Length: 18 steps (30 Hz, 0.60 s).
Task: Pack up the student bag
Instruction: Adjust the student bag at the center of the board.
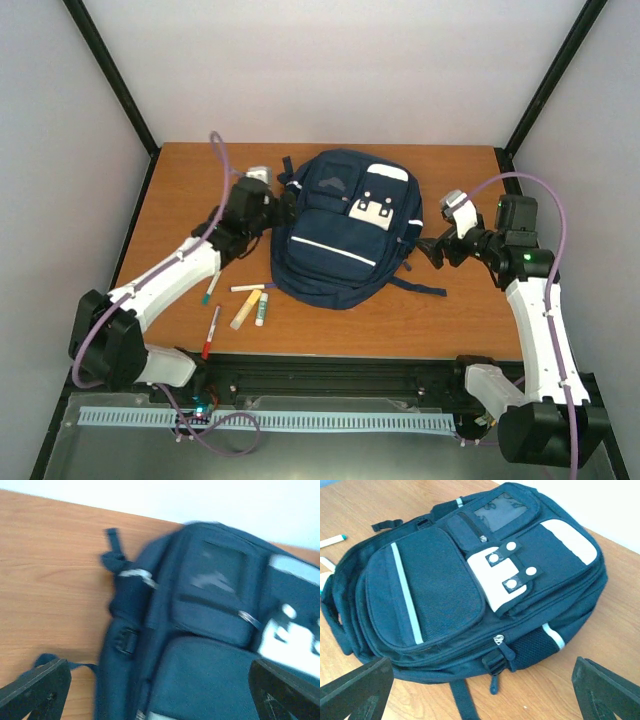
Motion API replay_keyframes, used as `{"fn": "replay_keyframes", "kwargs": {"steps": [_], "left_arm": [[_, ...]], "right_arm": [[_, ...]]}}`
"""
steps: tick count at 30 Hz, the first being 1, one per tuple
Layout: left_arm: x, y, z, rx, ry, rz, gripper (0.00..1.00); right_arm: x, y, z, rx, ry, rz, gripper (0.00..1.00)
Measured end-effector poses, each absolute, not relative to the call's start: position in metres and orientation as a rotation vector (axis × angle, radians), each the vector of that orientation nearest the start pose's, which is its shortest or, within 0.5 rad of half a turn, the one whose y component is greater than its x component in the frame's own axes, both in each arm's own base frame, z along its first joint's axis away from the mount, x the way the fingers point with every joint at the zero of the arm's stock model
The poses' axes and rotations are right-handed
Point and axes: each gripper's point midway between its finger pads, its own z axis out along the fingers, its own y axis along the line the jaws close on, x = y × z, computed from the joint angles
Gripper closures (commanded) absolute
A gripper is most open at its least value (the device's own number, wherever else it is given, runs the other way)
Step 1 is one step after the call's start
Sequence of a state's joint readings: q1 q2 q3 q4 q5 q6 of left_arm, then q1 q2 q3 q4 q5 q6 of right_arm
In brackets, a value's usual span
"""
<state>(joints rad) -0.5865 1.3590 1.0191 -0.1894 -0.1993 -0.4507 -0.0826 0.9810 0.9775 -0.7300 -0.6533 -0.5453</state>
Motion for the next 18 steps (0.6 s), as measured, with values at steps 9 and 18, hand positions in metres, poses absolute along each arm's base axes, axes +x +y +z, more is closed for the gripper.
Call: {"fn": "replay_keyframes", "kwargs": {"steps": [9,18], "left_arm": [[0.458,-0.136,0.174,-0.385,2.245,-0.382,0.03],[0.531,-0.150,0.113,-0.393,2.365,-0.506,0.07]], "right_arm": [[0.277,0.089,0.218,-0.729,2.078,0.537,0.00],[0.280,0.066,0.201,-0.608,2.132,0.366,0.00]]}}
